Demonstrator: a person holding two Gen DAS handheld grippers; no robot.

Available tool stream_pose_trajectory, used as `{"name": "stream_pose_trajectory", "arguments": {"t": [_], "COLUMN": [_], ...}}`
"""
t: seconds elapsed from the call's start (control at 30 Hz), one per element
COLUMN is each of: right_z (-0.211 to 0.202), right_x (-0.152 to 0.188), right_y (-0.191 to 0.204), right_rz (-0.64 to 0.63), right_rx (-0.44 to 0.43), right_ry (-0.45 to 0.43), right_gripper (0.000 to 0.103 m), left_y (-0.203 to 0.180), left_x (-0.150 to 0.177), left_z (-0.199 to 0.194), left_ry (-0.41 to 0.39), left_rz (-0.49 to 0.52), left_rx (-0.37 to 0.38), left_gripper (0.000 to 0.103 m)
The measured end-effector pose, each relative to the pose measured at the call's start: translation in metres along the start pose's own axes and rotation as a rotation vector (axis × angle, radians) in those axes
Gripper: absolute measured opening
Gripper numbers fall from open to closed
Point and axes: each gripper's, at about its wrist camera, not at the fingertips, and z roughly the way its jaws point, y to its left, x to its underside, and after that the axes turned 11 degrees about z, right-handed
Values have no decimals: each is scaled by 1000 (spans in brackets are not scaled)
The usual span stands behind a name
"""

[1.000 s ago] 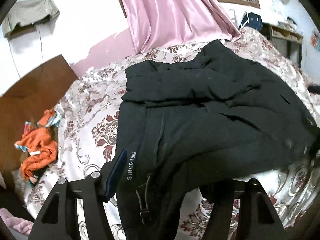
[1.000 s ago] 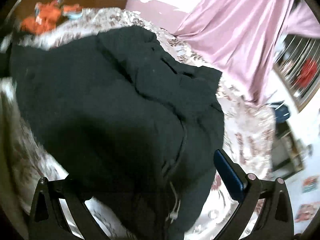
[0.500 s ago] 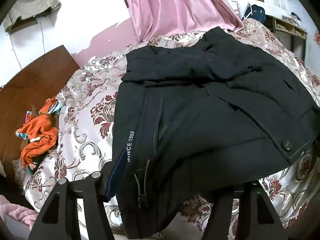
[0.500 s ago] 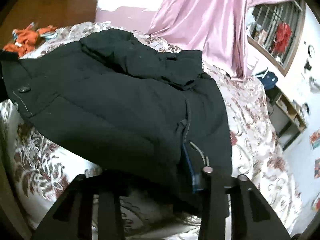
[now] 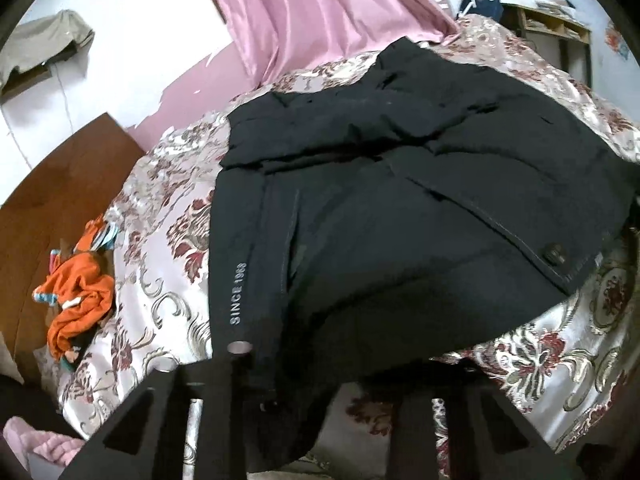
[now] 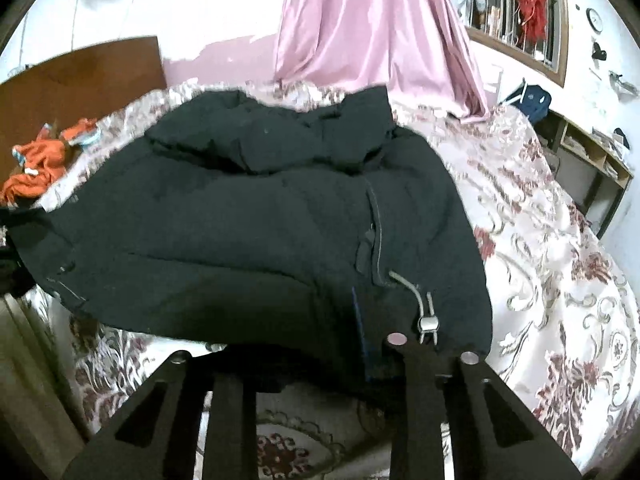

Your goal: Fold large clothes

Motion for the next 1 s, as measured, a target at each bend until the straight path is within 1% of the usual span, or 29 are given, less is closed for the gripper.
{"name": "stream_pose_trajectory", "arguments": {"t": [0.07, 0.1, 0.2, 0.37, 0.5, 0.67, 0.83, 1.0], "right_z": [-4, -7, -18, -44, -68, -111, -147, -179], "right_x": [-7, -12, -24, -36, -40, -43, -46, -45], "right_y": [2, 4, 11, 16, 16, 22, 29, 33], "right_rz": [-6, -17, -28, -3, 12, -35, -67, -60], "right_rx": [-9, -10, -20, -33, -48, -74, -87, -108], "right_ry": [-29, -50, -105, -204, -266, -347, -412, -464], "right_gripper": [13, 10, 9, 8, 7, 7, 7, 7], "left_y": [2, 5, 15, 26, 41, 60, 69, 76], "left_x": [-2, -3, -3, -5, -6, -3, 2, 11], "left_z": [-5, -8, -16, -47, -77, -119, -151, -177], "left_ry": [-29, -47, -80, -179, -245, -318, -370, -416], "left_rz": [-1, -13, -63, -113, -138, -156, -168, -192], "left_rx": [-5, 4, 26, 17, 16, 4, -9, -10], "left_gripper": [15, 13, 10, 9, 8, 8, 8, 8]}}
